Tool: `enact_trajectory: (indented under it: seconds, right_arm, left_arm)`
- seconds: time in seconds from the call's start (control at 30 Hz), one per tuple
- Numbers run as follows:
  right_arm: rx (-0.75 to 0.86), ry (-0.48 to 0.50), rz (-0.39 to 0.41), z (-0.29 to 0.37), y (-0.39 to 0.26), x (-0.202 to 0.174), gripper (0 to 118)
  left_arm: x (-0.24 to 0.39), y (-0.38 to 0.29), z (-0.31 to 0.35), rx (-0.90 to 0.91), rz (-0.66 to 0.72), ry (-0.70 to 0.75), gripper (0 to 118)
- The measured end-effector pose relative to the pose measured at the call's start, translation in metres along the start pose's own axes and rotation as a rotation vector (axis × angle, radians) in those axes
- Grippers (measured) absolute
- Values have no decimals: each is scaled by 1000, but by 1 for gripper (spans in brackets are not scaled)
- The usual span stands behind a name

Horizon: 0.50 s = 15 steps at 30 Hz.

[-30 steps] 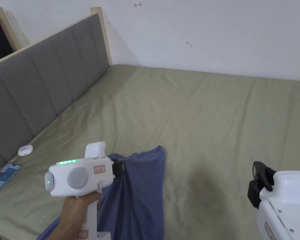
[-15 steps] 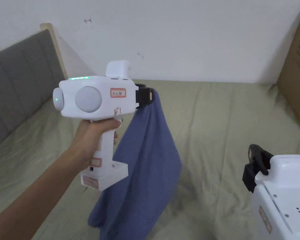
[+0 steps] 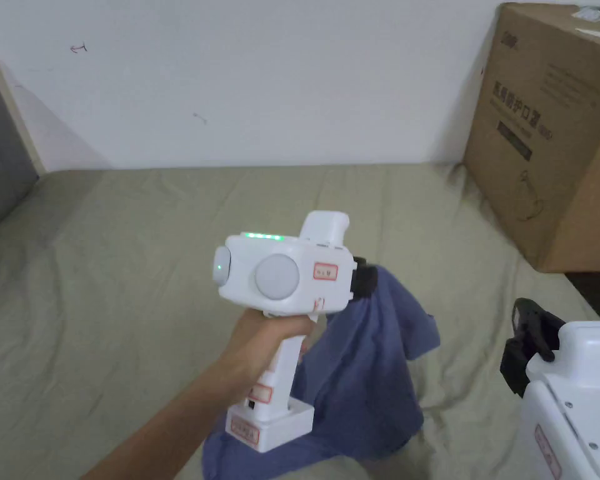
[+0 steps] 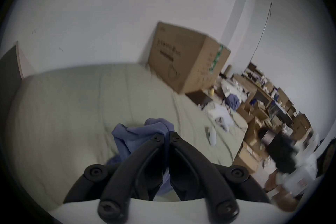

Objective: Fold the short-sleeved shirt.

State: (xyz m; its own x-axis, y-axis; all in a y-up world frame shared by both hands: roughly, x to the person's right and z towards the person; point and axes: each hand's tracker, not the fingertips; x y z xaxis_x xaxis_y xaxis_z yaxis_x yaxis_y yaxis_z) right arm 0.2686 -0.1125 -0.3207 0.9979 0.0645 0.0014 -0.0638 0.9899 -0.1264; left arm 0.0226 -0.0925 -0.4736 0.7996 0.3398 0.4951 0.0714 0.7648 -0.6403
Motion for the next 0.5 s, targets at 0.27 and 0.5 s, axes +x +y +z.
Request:
enact_trajectory:
  seconds: [0.27,0.5]
  right_arm:
    - [-48,-4,-15,-7,-18,1,0]
    - [-78,-6,-9,-9,-25,2,0]
  left_arm:
    - [-39,-115,-107,-360,60,174,4]
    - [-39,-144,-130,-396,27,274,4]
